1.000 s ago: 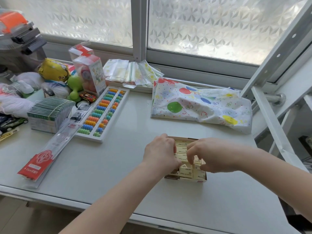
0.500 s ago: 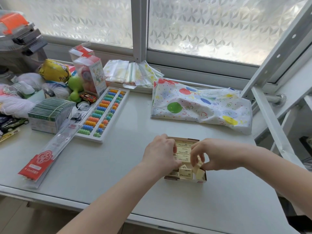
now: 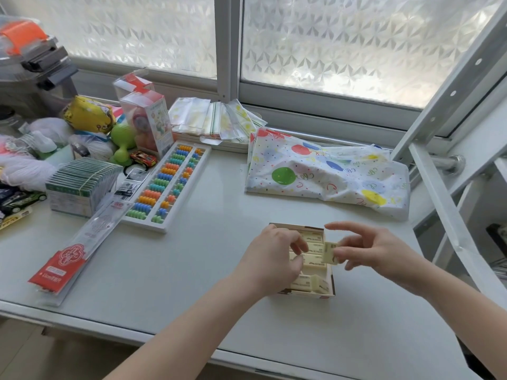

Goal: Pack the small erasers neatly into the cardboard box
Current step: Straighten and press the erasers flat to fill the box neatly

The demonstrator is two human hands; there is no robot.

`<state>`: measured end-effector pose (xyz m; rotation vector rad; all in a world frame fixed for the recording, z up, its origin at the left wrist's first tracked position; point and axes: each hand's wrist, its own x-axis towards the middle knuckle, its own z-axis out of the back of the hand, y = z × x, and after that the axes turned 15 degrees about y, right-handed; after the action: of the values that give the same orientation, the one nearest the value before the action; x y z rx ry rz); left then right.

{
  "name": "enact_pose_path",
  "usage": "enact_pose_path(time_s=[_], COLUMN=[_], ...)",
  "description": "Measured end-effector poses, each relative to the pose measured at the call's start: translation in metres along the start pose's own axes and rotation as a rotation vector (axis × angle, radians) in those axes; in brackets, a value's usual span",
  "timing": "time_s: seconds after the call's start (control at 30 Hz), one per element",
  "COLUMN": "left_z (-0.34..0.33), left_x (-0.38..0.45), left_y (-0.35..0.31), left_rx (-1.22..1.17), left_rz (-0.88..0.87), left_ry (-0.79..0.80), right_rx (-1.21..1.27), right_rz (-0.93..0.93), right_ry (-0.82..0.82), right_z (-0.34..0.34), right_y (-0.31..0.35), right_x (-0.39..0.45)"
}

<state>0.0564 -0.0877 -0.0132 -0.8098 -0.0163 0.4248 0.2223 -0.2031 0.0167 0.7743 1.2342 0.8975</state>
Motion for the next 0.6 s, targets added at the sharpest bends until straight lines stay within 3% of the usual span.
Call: enact_pose_path(time_s=[0.2, 0.4, 0.6], left_z=[-0.004, -0.003, 0.003], left_x=[-0.007, -0.01, -0.01], left_y=[-0.015, -0.019, -0.007], left_rx=[0.046, 0.099, 0.146], left_rz=[-0.004, 0.003, 0.06], left_ry=[0.104, 0.166, 0.088], right_rx=[0.101, -0.12, -0.348], right_rz=[-0.018, -0.065, -0.096], right_ry=[-0.198, -0.223, -0.215], right_z=[-0.014, -0.024, -0.032], right_y=[-0.002, -0.004, -0.003], right_x=[-0.007, -0.003, 0.004])
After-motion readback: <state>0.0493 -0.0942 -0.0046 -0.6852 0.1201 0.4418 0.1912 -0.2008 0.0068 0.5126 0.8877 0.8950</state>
